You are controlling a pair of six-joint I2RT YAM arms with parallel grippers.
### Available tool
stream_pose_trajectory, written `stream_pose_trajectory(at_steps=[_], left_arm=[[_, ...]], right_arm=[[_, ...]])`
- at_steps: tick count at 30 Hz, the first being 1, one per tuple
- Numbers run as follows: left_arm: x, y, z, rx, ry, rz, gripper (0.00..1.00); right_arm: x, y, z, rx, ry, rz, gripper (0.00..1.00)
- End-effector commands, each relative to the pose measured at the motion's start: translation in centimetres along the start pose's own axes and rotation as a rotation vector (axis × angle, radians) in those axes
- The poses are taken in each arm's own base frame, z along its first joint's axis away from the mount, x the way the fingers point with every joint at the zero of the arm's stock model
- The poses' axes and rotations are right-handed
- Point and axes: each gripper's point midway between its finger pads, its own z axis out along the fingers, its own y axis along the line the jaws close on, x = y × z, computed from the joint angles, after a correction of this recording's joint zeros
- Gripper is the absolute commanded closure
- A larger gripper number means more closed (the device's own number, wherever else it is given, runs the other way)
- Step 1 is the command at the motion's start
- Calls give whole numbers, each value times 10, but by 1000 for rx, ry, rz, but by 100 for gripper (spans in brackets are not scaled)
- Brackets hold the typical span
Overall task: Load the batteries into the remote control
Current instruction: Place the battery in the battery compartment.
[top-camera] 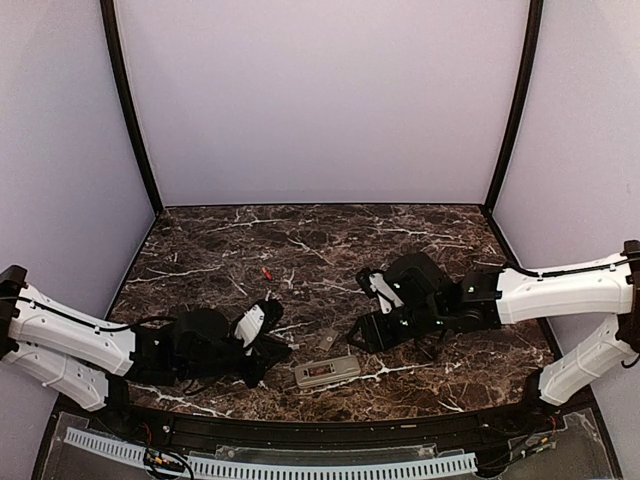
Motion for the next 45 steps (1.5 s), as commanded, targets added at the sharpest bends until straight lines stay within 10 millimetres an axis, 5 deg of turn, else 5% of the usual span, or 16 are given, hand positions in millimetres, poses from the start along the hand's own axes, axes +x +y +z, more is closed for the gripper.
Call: stream_pose_trajectory(at_steps=[1,15,22,32,39,45], left_arm=[[-1,-1,2,-15,16,11,100],[11,-13,13,30,127,102,100],[-6,-29,20,108,50,69,100],[21,-35,27,162,112,78,100],[19,-31,27,152,86,182,100],[34,-28,33,184,117,211,100]], right_arm=[[-4,10,-3,-49,-31,1,45],[8,16,15,-79,54,28,47],[12,6,21,-23,110,30,47],[11,1,34,-22,87,74,49],[17,1,41,4,144,109,50],[14,16,35,-43,157,136,55]])
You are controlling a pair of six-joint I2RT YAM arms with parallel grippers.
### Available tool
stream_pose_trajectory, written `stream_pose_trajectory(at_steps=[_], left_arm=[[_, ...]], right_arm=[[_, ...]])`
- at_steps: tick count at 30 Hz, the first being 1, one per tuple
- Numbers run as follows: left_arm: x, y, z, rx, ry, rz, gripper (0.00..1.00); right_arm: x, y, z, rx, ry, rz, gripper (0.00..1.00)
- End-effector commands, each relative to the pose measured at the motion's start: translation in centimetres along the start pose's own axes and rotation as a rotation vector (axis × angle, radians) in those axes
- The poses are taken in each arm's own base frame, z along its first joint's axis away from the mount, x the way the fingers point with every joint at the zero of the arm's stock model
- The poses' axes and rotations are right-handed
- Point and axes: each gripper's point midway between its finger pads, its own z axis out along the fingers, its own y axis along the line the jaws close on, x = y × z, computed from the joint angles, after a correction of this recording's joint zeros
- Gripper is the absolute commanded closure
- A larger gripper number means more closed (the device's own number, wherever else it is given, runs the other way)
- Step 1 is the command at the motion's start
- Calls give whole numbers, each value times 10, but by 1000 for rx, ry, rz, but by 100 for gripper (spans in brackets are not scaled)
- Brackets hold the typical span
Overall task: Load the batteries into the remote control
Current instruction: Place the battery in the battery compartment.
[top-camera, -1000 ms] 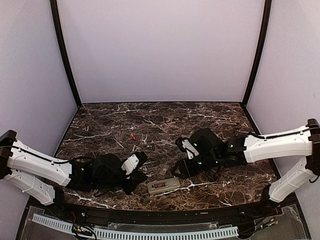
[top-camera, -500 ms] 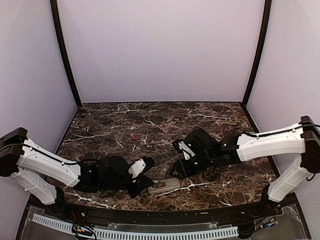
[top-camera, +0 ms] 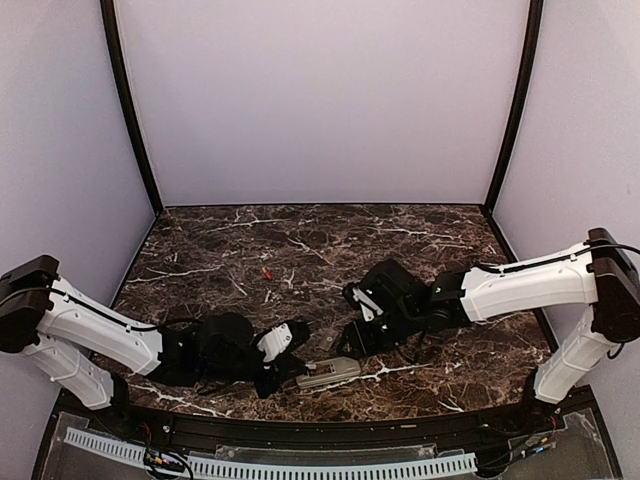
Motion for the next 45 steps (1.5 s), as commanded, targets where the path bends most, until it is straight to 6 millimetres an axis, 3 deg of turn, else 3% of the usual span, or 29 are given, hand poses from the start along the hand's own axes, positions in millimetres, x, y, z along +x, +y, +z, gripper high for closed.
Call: stream_pose_trajectory(at_steps=[1,9,14,26,34,45], left_arm=[[12,-2,4,37,21,58,100],[14,16,11,37,20,69,100],[26,12,18,72,53,72,100],[13,11,7,73,10,65,100],[25,12,21,71,75,85,100],[21,10,29,84,88,97,100]], right_arm=[[-7,20,-8,-52,-5,24,56],[-6,29,-4,-66,18,35,60],[-2,29,-2,-64,30,35,61],[-4,35,10,-77,60,13,64],[3,32,12,-65,85,25,67],[4,33,13,-81,80,29,70]])
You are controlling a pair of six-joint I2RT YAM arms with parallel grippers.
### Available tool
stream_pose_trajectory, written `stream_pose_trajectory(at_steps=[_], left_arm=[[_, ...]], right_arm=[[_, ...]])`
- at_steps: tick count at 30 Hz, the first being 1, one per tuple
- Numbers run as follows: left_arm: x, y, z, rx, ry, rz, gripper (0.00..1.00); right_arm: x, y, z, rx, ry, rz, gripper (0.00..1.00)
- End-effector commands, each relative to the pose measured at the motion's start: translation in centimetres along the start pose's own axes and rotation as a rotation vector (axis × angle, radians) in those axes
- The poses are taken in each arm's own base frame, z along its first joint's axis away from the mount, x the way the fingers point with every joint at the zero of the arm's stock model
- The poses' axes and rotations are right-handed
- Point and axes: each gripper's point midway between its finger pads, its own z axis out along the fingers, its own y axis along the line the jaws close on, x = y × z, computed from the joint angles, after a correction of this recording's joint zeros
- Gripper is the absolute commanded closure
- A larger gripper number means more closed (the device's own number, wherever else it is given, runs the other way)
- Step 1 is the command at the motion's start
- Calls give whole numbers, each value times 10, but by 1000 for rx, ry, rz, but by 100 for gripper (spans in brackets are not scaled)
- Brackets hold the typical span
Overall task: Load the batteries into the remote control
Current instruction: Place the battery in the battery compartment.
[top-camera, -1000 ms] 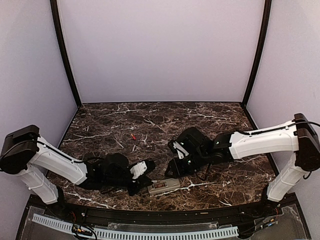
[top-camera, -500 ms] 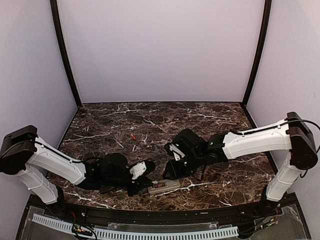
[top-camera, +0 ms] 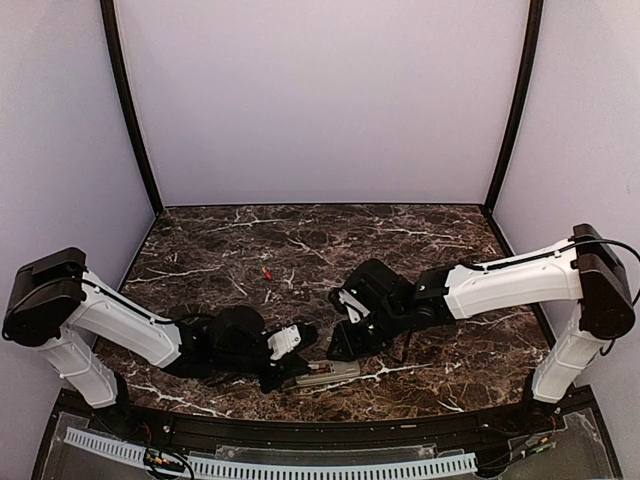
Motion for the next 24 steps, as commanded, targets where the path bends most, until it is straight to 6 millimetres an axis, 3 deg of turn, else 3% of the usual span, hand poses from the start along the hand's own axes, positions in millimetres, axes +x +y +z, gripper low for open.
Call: stream_pose_trajectory(at_steps=[1,12,24], left_arm=[[0,-2,7,8,25,18,100],[7,-6,20,40,49,31,100],[17,-7,29,53,68,17,100]], right_arm=[[3,5,2,-16,4,-5,70],[6,1,2,-12,4,0,71],[8,10,28,-91,43,15,87]])
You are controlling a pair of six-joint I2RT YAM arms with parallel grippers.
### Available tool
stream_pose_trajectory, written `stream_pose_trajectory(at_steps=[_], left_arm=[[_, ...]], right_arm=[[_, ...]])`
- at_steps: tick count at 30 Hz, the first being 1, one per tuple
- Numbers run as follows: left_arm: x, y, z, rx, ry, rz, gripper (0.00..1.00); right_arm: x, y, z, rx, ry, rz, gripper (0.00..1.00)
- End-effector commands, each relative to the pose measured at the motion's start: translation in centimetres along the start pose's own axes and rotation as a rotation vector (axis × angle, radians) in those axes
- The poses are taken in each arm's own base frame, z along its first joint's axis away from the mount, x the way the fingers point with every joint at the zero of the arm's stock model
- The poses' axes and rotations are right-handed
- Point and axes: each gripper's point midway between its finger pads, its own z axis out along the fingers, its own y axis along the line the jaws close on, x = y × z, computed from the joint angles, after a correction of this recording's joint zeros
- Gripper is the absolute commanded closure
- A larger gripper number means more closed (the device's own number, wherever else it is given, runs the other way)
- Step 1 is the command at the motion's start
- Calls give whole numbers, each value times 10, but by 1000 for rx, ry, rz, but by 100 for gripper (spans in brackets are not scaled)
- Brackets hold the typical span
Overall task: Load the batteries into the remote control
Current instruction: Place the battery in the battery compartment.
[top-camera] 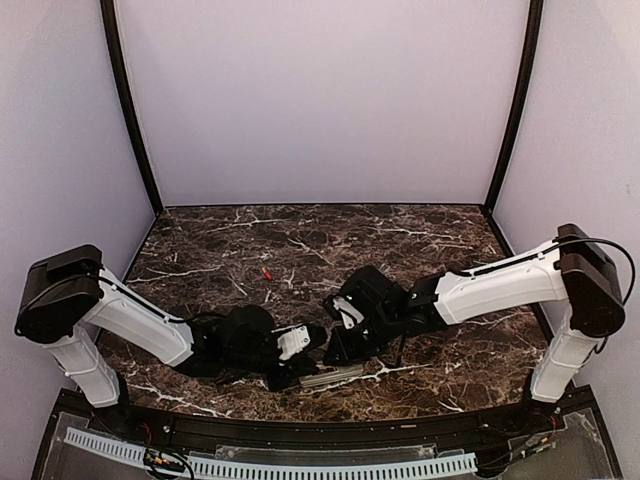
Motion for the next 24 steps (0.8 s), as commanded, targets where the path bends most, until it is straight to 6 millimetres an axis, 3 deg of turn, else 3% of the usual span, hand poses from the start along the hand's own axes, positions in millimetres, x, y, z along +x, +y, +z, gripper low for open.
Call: stream_pose_trajectory(at_steps=[1,11,17,24], left_arm=[[23,-5,12,29,71,-8,100],[33,-7,17,39,92,-15,100],[35,-8,18,44,100,-14,87],[32,-6,14,25,94,-11,81]], right_arm=[[5,2,15,-28,25,0,87],[4,-12,23,-31,15,44,92],[7,-24,27,-16,19,69,93],[10,-30,29,-4,26,76,93]])
